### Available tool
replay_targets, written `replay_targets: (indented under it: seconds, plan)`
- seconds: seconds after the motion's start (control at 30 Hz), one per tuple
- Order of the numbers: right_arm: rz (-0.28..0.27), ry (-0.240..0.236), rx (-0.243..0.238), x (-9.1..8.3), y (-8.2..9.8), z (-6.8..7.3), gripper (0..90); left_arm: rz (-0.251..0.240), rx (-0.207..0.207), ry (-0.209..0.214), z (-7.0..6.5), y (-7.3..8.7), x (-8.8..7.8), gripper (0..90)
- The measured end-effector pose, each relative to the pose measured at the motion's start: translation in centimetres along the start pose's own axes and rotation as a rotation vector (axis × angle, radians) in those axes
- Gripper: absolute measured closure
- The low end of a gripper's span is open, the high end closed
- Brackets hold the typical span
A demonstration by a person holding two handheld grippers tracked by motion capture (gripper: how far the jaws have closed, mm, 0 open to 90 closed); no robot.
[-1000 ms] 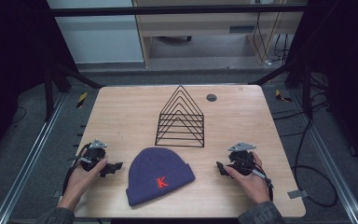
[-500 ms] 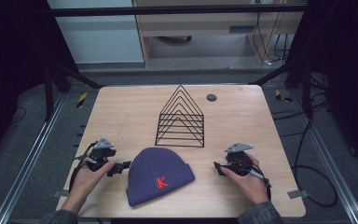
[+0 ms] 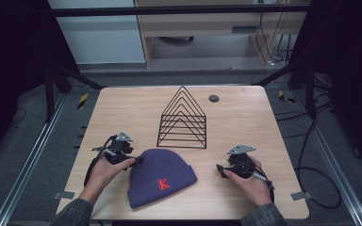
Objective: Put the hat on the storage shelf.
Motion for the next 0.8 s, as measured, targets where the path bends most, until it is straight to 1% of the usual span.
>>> replay_targets:
  seconds: [0.07,0.17,0.27,0.3,0.33,0.43,0.5,0.57,0.63,0.7,0.77,0.8]
  plan:
    - [0.003,-0.003,-0.007,0.0,0.0,0.0,31.3,0.021,-0.005,0.013,-0.1,-0.2,0.5,38.0]
    - [0.004,-0.004,-0.010,0.0,0.0,0.1,30.6,0.050,0.007,0.007,-0.3,-0.5,1.2,43.3]
    - [0.004,-0.003,-0.008,0.0,0.0,0.1,30.2,0.085,0.003,0.008,-0.2,-0.7,1.8,47.9]
    - [0.003,-0.004,-0.005,0.0,0.0,0.1,30.1,0.087,0.000,0.015,-0.3,-0.7,2.0,50.0]
    - [0.001,-0.006,-0.003,-0.1,0.0,0.0,30.0,0.092,-0.002,0.028,-0.3,-0.7,2.1,53.6]
    - [-0.004,-0.002,-0.001,-0.2,-0.1,0.0,30.0,0.109,0.009,0.031,-0.4,-0.7,2.3,62.9]
    - [-0.007,-0.002,0.000,-0.2,-0.1,0.0,30.0,0.103,-0.001,0.042,-0.4,-0.7,2.3,71.0]
    - [-0.013,-0.004,-0.002,-0.2,-0.1,0.0,29.9,0.098,0.004,0.041,-0.6,-0.6,2.2,76.2]
    - [-0.017,-0.001,0.001,-0.3,-0.2,0.0,29.9,0.096,0.020,0.034,-0.8,-0.6,2.0,78.5]
    - [-0.019,0.002,0.003,-0.4,-0.2,-0.1,29.9,0.077,0.027,0.029,-1.1,-0.7,1.5,79.4]
    - [-0.020,0.001,0.007,-0.4,-0.2,-0.1,29.7,0.055,0.048,0.023,-1.4,-0.8,0.7,80.0]
    - [-0.020,0.003,0.007,-0.4,-0.2,-0.1,29.6,0.040,0.053,0.021,-1.6,-1.0,0.3,80.2]
Point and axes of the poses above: each handheld gripper's, and its own axes: x roughly forward along the jaws, y roughly out of its underside, z roughly to its left, the point moved 2 cm from there along x, roughly forward along the jaws, and after that the axes turned 9 degrees about y, right-handed, at the moved point
